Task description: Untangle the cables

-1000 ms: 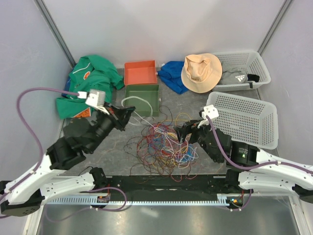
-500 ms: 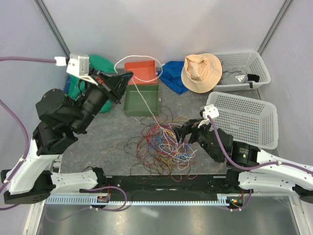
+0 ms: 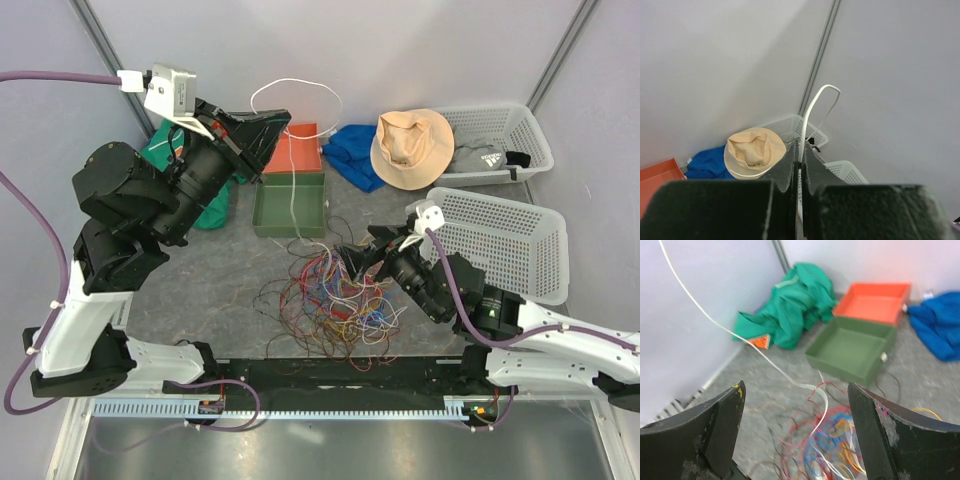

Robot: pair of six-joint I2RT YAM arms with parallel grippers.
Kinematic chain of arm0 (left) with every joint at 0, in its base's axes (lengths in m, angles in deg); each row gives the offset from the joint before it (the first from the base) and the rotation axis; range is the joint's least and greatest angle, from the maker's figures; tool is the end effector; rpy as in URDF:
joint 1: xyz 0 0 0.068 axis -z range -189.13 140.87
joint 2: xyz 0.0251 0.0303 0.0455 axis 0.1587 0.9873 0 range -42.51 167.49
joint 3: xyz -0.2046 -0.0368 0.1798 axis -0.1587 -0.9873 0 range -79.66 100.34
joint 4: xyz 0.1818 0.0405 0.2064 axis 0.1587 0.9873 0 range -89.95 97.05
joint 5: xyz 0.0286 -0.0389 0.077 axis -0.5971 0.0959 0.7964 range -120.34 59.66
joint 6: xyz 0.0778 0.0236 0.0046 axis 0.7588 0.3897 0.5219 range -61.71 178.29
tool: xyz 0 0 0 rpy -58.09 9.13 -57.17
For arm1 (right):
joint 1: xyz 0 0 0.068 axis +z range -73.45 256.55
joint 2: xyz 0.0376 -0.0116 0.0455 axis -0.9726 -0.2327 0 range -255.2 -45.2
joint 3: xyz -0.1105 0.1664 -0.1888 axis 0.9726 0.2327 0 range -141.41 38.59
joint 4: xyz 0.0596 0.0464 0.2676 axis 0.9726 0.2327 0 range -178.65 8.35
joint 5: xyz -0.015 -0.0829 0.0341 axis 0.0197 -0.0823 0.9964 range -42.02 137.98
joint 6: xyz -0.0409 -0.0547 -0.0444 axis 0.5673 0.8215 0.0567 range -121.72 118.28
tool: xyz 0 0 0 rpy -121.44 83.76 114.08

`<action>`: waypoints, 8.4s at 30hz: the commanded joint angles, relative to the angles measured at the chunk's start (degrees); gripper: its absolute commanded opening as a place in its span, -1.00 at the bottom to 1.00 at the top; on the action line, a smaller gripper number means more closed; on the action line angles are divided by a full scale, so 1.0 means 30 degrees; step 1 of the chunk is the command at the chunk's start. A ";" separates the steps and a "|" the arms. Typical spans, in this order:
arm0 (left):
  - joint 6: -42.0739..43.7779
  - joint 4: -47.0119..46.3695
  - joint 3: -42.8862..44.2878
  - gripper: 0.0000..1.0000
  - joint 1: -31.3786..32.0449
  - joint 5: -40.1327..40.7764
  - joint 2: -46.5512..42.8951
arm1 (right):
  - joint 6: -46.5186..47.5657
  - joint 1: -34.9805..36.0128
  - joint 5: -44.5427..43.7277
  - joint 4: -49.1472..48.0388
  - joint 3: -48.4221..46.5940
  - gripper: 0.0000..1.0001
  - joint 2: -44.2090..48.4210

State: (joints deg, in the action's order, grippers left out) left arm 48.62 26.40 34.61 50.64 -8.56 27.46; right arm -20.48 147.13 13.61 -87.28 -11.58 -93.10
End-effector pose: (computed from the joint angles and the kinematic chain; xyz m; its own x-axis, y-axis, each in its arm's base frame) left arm 0.1272 -0.1662 0.6329 0.0481 -0.3924 -0.9185 0.6418 0.7168 -0.2726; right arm 0.1154 0.2074 0.3834 -0.1851 0.2735 -0.9439 -0.5611 0.7591 0.3300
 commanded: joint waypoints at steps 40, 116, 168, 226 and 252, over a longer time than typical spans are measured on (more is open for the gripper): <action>0.0266 -0.0695 -0.5100 -0.96 0.0058 0.2637 -0.3928 | 0.2123 -0.2552 -0.1992 -0.5297 -0.6232 -1.00 -0.6509; 0.0147 -2.4896 -2.4004 0.99 0.0058 -0.8256 -0.1882 | -0.1480 -0.2552 0.4367 0.5346 -1.3803 -1.00 -0.5948; -0.0937 -2.7589 -2.4647 0.99 -0.2432 -1.5203 0.1016 | -0.1362 -0.2552 0.4161 0.5375 -1.3306 -1.00 -0.5977; 0.1201 -0.4011 -0.2062 -0.96 -0.5918 -0.4127 0.2306 | -0.3850 -0.2552 -0.2695 0.5726 -0.0651 0.96 0.3486; -0.2313 -0.3539 0.4969 -0.96 -1.2274 -0.6379 1.3087 | -0.3736 -0.2552 -0.3658 0.5316 0.2543 0.96 0.4014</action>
State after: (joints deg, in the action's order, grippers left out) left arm 44.84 17.64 42.07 15.01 -24.25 62.98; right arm -32.76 139.37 5.39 -69.34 -5.09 -80.95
